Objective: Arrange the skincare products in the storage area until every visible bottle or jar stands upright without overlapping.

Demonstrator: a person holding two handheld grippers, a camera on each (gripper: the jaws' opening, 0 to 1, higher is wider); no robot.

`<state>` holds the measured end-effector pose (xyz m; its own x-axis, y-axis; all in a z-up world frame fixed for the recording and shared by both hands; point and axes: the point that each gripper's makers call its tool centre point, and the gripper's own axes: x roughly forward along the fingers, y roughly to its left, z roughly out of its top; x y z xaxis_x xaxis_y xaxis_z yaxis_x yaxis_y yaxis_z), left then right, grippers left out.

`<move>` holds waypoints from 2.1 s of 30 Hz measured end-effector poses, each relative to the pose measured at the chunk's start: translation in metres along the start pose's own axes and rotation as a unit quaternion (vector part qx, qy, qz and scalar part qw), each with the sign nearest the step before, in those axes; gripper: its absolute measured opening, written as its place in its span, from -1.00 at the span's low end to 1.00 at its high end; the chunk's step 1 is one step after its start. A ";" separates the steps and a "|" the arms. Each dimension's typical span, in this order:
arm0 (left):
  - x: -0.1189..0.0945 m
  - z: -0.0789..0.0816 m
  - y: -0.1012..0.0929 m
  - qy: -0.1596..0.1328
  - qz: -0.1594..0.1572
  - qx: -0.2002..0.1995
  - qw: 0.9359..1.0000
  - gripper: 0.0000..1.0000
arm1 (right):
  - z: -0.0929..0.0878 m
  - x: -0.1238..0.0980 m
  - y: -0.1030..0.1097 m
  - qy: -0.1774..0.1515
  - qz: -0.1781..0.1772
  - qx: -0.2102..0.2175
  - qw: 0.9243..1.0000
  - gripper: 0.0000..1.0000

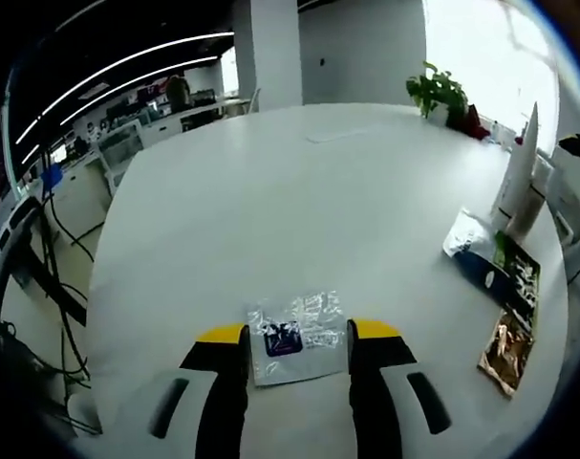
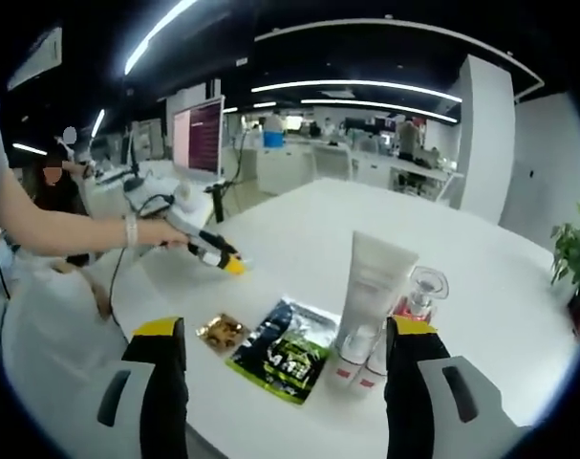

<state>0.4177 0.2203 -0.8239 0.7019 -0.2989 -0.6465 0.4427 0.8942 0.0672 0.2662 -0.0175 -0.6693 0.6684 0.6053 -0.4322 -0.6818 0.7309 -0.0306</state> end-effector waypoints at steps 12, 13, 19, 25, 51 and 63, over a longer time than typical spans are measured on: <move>-0.007 -0.006 -0.010 -0.003 -0.009 -0.010 1.000 -0.23 | 0.006 0.019 0.029 0.008 0.055 -0.024 0.998 0.64; -0.009 -0.007 -0.011 -0.002 -0.011 -0.012 1.000 -0.23 | 0.005 0.021 0.030 0.008 0.058 -0.024 0.998 0.63; -0.018 -0.004 -0.015 -0.016 -0.016 -0.025 0.999 -0.24 | 0.000 0.037 0.041 0.022 0.087 -0.020 0.996 0.44; -0.027 -0.004 -0.026 -0.026 -0.022 -0.038 0.999 -0.24 | -0.006 0.056 0.045 0.036 0.107 -0.007 0.994 0.28; -0.052 -0.009 -0.054 -0.072 -0.048 -0.087 0.992 -0.24 | -0.031 0.150 0.059 0.084 0.163 0.020 0.983 -0.21; -0.060 -0.003 -0.069 -0.093 -0.064 -0.095 0.989 -0.24 | -0.032 0.170 0.061 0.086 0.172 0.053 0.980 -0.29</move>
<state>0.3437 0.1779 -0.7924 0.7457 -0.4533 -0.4882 0.4331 0.8867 -0.1618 0.3290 0.1196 -0.7737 0.3387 0.7655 -0.5471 -0.8163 0.5282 0.2338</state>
